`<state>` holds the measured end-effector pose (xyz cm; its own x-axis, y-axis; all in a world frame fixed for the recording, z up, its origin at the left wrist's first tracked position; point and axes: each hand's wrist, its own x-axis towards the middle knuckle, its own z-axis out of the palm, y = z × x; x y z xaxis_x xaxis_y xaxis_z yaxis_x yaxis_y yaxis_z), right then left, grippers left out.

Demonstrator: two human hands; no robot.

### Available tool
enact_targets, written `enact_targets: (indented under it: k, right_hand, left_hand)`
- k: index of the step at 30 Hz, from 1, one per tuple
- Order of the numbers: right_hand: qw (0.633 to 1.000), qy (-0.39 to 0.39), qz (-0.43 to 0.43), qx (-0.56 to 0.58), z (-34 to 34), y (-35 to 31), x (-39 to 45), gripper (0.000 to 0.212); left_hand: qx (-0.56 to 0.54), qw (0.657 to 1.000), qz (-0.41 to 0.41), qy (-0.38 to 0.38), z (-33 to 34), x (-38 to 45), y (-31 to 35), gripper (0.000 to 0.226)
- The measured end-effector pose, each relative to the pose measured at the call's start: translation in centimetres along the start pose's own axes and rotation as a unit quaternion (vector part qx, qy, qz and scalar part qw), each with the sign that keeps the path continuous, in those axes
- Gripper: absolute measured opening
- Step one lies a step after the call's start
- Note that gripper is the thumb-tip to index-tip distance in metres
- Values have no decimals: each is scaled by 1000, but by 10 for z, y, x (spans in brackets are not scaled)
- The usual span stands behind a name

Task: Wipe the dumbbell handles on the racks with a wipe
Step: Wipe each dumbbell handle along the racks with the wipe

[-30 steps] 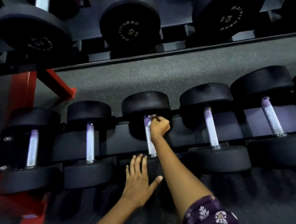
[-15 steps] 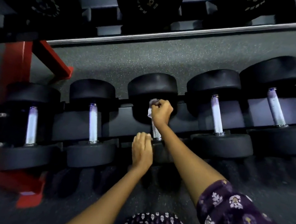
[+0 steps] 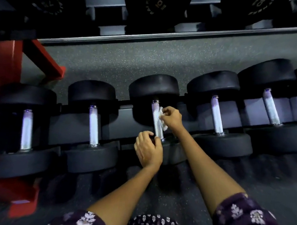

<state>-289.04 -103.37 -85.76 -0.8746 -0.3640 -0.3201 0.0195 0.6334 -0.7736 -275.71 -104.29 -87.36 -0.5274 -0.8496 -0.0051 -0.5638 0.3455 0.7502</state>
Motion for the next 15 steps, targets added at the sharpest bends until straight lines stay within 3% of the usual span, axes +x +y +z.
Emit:
enact_targets:
  k: [4, 9, 12, 15]
  right_hand:
    - [991, -95, -22, -92, -9, 19, -15, 13]
    - [992, -43, -102, -67, -5, 8, -4, 12]
    - [969, -110, -164, -151, 3, 15, -11, 12]
    - [957, -146, -189, -164, -4, 18, -6, 14]
  left_hand:
    - [-14, 1000, -2, 17, -1, 0, -1, 46]
    - [-16, 1000, -21, 10, 1, -3, 0, 50]
    - [-4, 1000, -28, -3, 1, -2, 0, 54]
    - [5, 999, -30, -7, 1, 0, 0, 59]
